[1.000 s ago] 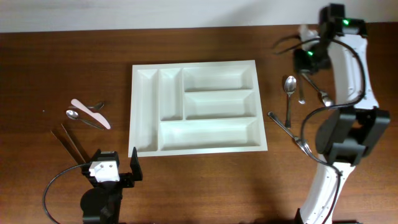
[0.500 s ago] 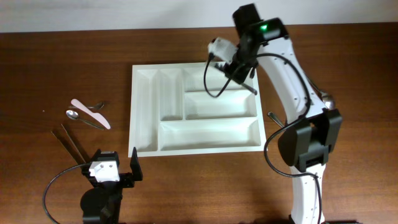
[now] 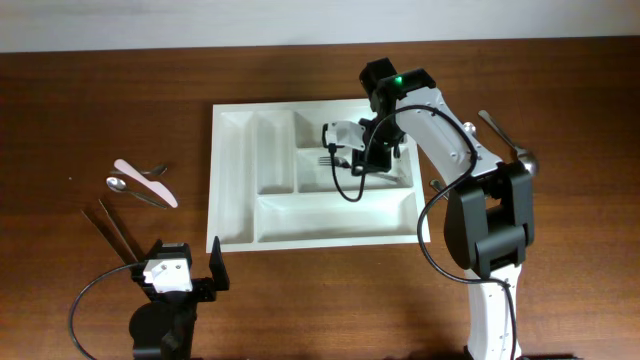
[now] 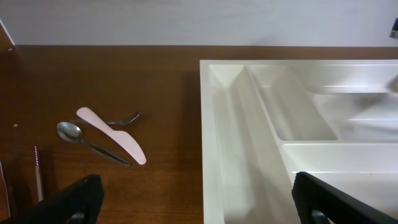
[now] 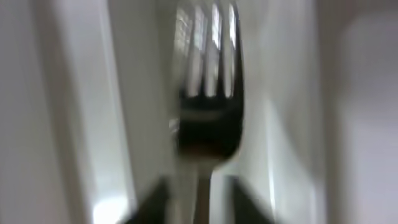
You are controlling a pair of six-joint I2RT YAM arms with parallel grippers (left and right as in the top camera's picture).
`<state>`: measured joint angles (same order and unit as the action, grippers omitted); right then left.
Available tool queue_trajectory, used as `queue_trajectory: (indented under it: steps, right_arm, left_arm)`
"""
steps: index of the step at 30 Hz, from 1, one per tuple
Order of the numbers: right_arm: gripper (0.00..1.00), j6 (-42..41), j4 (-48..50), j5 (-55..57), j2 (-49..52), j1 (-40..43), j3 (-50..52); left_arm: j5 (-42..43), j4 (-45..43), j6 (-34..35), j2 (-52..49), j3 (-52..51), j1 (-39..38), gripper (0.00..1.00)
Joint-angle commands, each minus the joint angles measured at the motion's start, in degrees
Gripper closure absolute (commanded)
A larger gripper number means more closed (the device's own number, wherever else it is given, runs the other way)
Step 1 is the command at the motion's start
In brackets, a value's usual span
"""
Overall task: Pack container
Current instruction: 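Carry the fork with the right gripper into the tray's middle compartment, then return the right gripper to the right cutlery and grasp a spoon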
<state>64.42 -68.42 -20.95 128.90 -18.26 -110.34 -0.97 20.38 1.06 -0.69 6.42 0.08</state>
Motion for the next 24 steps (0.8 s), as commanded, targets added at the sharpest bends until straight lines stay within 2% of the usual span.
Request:
queue_trajectory:
  steps: [1, 5, 8, 11, 14, 15, 17, 21, 24]
  right_arm:
    - [0.01, -6.6, 1.9, -3.1, -1.8, -0.3, -1.4]
    - [0.01, -20.8, 1.8, -2.0, -1.8, 0.0, -9.9]
    - [0.01, -35.3, 0.5, 5.1, -1.8, 1.5, -20.3]
    - [0.01, -40.1, -1.7, 10.2, -1.8, 5.1, -28.5]
    - [0.01, -41.5, -2.1, 10.1, -1.8, 9.8, -30.6]
    - [0.01, -45.0, -2.0, 10.3, -1.7, 13.2, -30.4]
    - [0.02, -52.5, -1.9, 10.4, -1.0, 17.4, -29.9]
    - [0.01, -75.7, -1.9, 14.1, 1.8, 26.8, -29.6]
    - [0.01, -76.9, -0.8, 5.4, 3.5, 32.7, -29.6]
  left_arm:
    - [0.6, 0.1, -0.9, 0.3, -0.2, -0.2, 0.01]
    - [0.6, 0.1, -0.9, 0.3, -0.2, -0.2, 0.01]
    - [0.6, 0.1, -0.9, 0.3, -0.2, -0.2, 0.01]
    - [0.6, 0.1, -0.9, 0.3, -0.2, -0.2, 0.01]
    - [0.6, 0.1, -0.9, 0.3, -0.2, -0.2, 0.01]
    - [0.6, 0.1, -0.9, 0.3, -0.2, -0.2, 0.01]
    - [0.6, 0.1, -0.9, 0.3, -0.2, -0.2, 0.01]
    - [0.6, 0.1, -0.9, 0.3, -0.2, -0.2, 0.01]
    - [0.6, 0.1, -0.9, 0.3, -0.2, -0.2, 0.01]
